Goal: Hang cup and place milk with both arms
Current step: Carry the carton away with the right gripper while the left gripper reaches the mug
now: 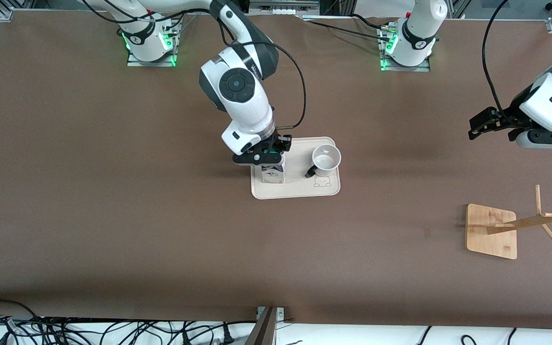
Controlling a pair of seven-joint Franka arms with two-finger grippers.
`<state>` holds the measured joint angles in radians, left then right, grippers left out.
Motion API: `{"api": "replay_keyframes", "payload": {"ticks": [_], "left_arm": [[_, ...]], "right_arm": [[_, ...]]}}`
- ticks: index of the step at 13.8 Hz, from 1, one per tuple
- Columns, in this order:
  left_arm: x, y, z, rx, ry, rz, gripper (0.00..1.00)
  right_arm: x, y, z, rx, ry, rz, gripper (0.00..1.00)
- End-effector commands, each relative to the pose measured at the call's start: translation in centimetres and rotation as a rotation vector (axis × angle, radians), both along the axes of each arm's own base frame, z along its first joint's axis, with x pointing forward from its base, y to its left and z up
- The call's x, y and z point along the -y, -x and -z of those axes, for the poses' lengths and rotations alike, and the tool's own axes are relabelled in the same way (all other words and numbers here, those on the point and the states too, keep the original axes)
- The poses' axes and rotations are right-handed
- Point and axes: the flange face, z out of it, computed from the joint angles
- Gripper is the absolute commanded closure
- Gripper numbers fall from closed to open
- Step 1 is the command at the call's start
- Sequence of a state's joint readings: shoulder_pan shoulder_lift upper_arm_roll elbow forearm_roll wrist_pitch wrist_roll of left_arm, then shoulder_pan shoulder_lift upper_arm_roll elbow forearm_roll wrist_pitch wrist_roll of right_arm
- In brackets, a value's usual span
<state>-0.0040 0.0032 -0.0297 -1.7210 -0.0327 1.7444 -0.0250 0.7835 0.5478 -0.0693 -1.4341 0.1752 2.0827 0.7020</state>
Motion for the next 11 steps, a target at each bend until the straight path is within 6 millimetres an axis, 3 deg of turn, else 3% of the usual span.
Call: {"api": "replay_keyframes", "payload": {"ticks": [1,3,5,8,11], "left_arm": [[0.5,-0.3,-0.4,-0.011,0.015,0.025,0.0],[2.1,-0.4,0.4,-0.027,0.013,0.059,0.0],[5.8,-0.7,2.1,-0.057,0.013,0.128,0.0],[13.8,0.9,4.8,-0.108,0.019,0.27,0.0],[21.3,3.6,8.7,-0.166,0.013,0.409,0.0]], "right_arm": [[2.3,0.6,-5.9,0.005,0.01,0.0,0.54],[5.5,0.0,-8.7,-0.016,0.042,0.007,0.54],[10.7,-1.6,-10.6,-0.056,0.077,-0.044,0.54],[20.0,-4.6,-13.1,-0.113,0.071,-0.039,0.54],[30.2,-6.6,-13.7,-0.179,0.096,-0.063,0.54]]}}
